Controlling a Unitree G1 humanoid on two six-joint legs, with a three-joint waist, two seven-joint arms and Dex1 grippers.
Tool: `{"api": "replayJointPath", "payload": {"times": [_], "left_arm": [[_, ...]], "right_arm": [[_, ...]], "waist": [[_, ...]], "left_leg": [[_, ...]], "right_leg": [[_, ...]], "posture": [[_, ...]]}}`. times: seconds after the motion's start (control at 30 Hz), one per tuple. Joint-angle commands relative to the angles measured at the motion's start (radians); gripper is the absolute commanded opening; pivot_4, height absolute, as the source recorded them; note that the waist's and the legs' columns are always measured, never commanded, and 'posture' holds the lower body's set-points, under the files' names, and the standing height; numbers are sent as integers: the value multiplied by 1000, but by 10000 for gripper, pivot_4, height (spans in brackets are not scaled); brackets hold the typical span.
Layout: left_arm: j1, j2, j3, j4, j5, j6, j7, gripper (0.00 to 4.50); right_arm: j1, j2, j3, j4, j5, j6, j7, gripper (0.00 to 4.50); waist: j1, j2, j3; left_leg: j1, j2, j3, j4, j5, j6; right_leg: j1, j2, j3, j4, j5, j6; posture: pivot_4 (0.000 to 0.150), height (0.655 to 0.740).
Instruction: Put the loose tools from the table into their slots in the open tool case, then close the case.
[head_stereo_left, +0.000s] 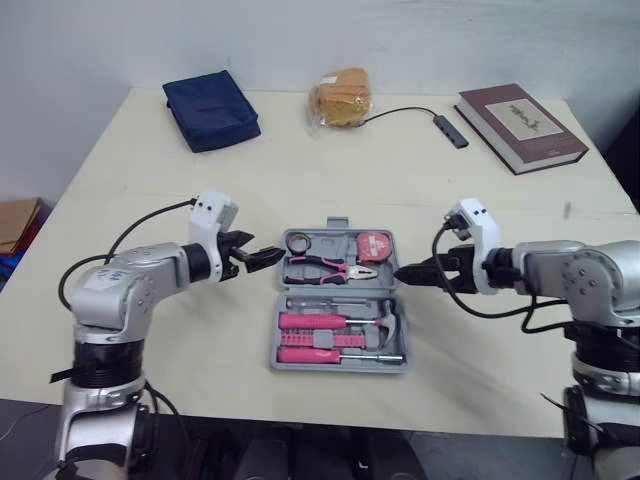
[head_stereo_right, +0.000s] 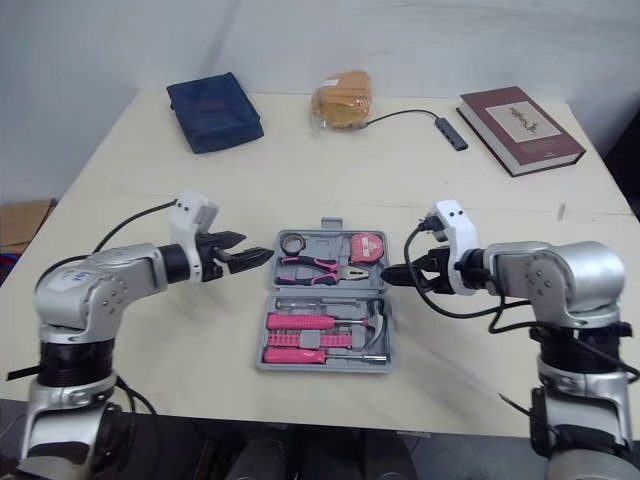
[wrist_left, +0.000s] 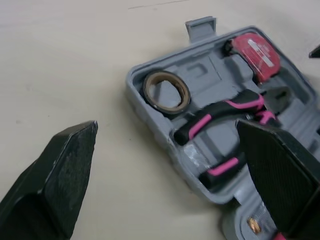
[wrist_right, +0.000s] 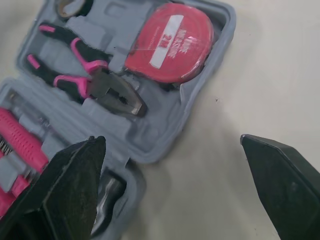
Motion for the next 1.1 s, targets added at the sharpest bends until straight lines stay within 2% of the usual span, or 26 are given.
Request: {"api": "replayJointPath", "payload": {"times": [0.03, 0.2, 0.37, 0.7, 0.77, 0.83, 0.87, 0.9, 1.0, 1.03, 1.1], "left_arm": [[-18, -2, -27, 0, 47, -5, 59, 44582], [-57, -44, -56, 54, 67, -4, 98, 44582], [-74, -78, -64, 83, 75, -1, 118, 44582], [-77, -87, -93, 107, 118, 14, 157, 44582], [-80, -96, -106, 111, 115, 25, 151, 39395], [-83, -105, -118, 115, 107, 36, 140, 33148], [-85, -114, -117, 115, 101, 40, 138, 27955], [-84, -120, -120, 111, 98, 39, 136, 25175], [-79, -133, -118, 101, 98, 41, 137, 13493], [-77, -136, -117, 98, 100, 41, 137, 10180], [-71, -145, -109, 95, 94, 36, 133, 2638]], "right_arm": [[-44, 2, 41, 33, -49, 2, -53, 45000], [-89, 46, 61, 88, -76, -9, -85, 45000], [-93, 52, 119, 114, -105, -30, -96, 45000], [-98, 128, 84, 163, -137, 2, -155, 45000], [-93, 146, 70, 165, -135, 19, -163, 45000], [-89, 167, 51, 164, -134, 37, -172, 40026], [-89, 184, 31, 162, -136, 47, -181, 36090], [-85, 194, 19, 156, -137, 56, -185, 33187], [-78, 223, -26, 142, -146, 78, -204, 19646], [-76, 226, -35, 136, -146, 81, -207, 16808], [-72, 229, -51, 123, -143, 82, -211, 8114]], "waist": [[1, 0, 0], [14, 0, 0], [16, 0, 0], [12, -3, -2], [12, -4, -2], [12, -4, -3], [12, -4, -3], [12, -4, -3], [14, -4, -3], [14, -4, -3], [13, -4, -3]], "left_leg": [[-3, -1, 0, 1, 1, 0], [-11, -2, 2, 7, 2, -1], [-9, -3, 3, 7, 3, 0], [-4, -2, 8, 7, 3, 0], [-3, -2, 8, 7, 3, 0], [-3, -2, 8, 8, 3, 0], [-3, -2, 8, 8, 3, 0], [-3, -2, 8, 8, 3, 0], [-3, -2, 8, 7, 3, 0], [-3, -2, 8, 7, 3, 0], [-3, -2, 8, 7, 3, 0]], "right_leg": [[-3, 0, 0, 1, 0, 0], [-12, 0, 1, 8, 0, 1], [-11, -1, 1, 9, 0, 1], [-10, 0, 1, 14, 0, 1], [-10, 0, 1, 14, 0, 1], [-10, 0, 1, 14, 0, 1], [-10, 0, 2, 14, 0, 1], [-10, 0, 2, 14, 0, 1], [-10, 0, 3, 15, 0, 1], [-10, 0, 3, 15, 0, 1], [-10, 0, 3, 15, 0, 1]], "posture": [[1500, 7400], [1500, 7400], [1500, 7400], [1500, 7400], [1500, 7400], [1500, 7400], [1500, 7400], [1500, 7400], [1500, 7400], [1500, 7400], [1500, 7400]]}}
